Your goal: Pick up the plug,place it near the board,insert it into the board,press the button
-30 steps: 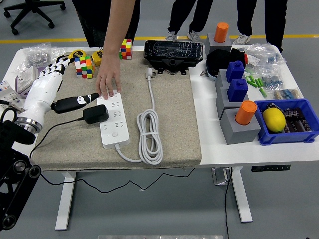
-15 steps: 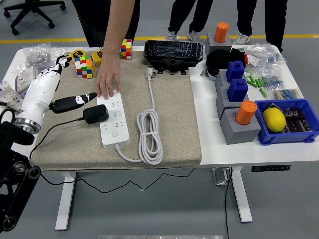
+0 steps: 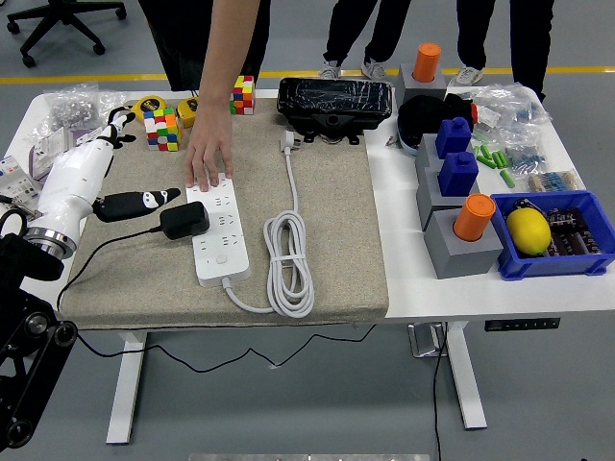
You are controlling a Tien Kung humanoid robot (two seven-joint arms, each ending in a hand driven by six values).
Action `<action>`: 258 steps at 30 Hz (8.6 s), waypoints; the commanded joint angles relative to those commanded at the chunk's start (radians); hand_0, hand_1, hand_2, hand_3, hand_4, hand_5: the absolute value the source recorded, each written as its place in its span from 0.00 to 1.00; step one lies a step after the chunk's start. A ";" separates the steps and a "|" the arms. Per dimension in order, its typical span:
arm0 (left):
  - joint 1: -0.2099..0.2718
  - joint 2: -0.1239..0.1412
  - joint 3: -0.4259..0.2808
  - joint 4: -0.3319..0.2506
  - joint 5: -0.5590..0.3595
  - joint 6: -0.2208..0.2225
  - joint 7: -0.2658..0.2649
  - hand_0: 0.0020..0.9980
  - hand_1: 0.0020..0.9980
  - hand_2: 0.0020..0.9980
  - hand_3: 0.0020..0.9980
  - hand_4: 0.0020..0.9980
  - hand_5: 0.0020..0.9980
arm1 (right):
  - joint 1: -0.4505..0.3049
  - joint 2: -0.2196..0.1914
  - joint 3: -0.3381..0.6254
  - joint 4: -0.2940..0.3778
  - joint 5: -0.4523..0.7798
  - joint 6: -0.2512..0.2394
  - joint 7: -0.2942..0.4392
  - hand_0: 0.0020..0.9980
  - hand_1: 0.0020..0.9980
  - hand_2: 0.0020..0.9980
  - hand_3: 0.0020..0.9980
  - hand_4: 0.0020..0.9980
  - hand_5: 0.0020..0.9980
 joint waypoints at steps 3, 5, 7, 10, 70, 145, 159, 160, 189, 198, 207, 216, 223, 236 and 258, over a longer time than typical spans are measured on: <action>0.001 0.001 -0.002 -0.001 0.000 -0.002 0.006 0.49 0.56 0.52 1.00 0.94 0.36 | -0.001 0.002 -0.001 0.000 -0.001 0.001 0.000 0.79 0.71 0.72 0.76 1.00 1.00; 0.002 0.002 0.000 -0.001 0.000 -0.002 0.011 0.49 0.56 0.52 1.00 0.94 0.36 | -0.002 0.003 0.000 0.000 -0.002 0.000 -0.001 0.79 0.71 0.72 0.76 1.00 1.00; 0.003 0.004 0.002 -0.002 0.000 -0.001 0.013 0.49 0.56 0.52 1.00 0.94 0.36 | -0.003 0.002 0.000 0.000 -0.002 0.000 -0.001 0.79 0.71 0.72 0.76 1.00 1.00; 0.004 0.008 0.003 -0.004 0.000 0.004 0.016 0.34 0.32 0.36 0.99 0.90 0.29 | -0.005 0.001 -0.001 0.000 -0.002 0.000 -0.001 0.79 0.71 0.71 0.76 1.00 1.00; 0.022 0.091 0.199 -0.097 0.000 -0.492 0.189 0.17 0.05 0.14 0.89 0.66 0.00 | -0.004 0.002 0.022 0.000 -0.012 -0.003 -0.003 0.79 0.71 0.71 0.76 1.00 1.00; -0.022 0.058 0.302 0.002 -0.006 -0.459 0.161 0.17 0.04 0.14 0.88 0.65 0.00 | -0.005 -0.004 0.018 0.000 -0.004 -0.006 -0.008 0.79 0.72 0.71 0.76 1.00 1.00; -0.023 0.055 0.321 0.022 -0.008 -0.455 0.157 0.17 0.04 0.14 0.88 0.65 0.00 | -0.004 -0.006 0.019 0.000 -0.003 -0.006 -0.008 0.79 0.72 0.71 0.76 1.00 1.00; -0.023 0.055 0.323 0.024 -0.008 -0.456 0.157 0.17 0.04 0.14 0.88 0.65 0.00 | -0.004 -0.006 0.019 0.000 -0.003 -0.006 -0.008 0.79 0.72 0.71 0.76 1.00 1.00; -0.063 0.023 0.160 0.021 -0.085 -0.116 -0.042 0.79 0.90 0.90 0.96 1.00 0.35 | -0.002 -0.006 0.013 0.000 0.007 -0.006 -0.008 0.79 0.72 0.71 0.76 1.00 1.00; -0.123 0.004 0.126 0.183 -0.179 -0.159 -0.060 1.00 1.00 1.00 1.00 1.00 0.51 | -0.004 -0.005 0.010 0.000 0.007 -0.007 -0.010 0.79 0.72 0.71 0.76 1.00 1.00; -0.214 0.008 0.156 0.311 -0.152 -0.220 -0.045 1.00 1.00 1.00 1.00 1.00 0.51 | 0.000 -0.007 0.008 0.000 0.010 -0.007 -0.011 0.79 0.72 0.71 0.76 1.00 1.00; -0.257 0.012 0.174 0.425 -0.085 -0.207 -0.066 1.00 1.00 1.00 1.00 1.00 0.49 | -0.005 -0.007 0.009 0.000 0.009 -0.007 -0.012 0.79 0.72 0.71 0.76 1.00 1.00; -0.273 0.013 0.162 0.493 -0.057 -0.190 -0.081 1.00 1.00 0.96 0.94 1.00 0.48 | -0.004 -0.009 0.009 0.000 0.010 -0.008 -0.011 0.79 0.72 0.71 0.76 1.00 1.00; -0.275 0.008 0.157 0.525 -0.029 -0.169 -0.088 0.61 0.61 0.69 0.82 1.00 0.43 | 0.002 -0.009 0.010 0.000 0.010 -0.008 -0.010 0.79 0.72 0.71 0.76 1.00 1.00; -0.271 0.002 0.195 0.540 0.000 -0.069 -0.121 0.29 0.36 0.49 0.52 1.00 0.18 | -0.002 -0.012 0.003 0.000 0.015 -0.008 -0.012 0.79 0.72 0.71 0.76 1.00 1.00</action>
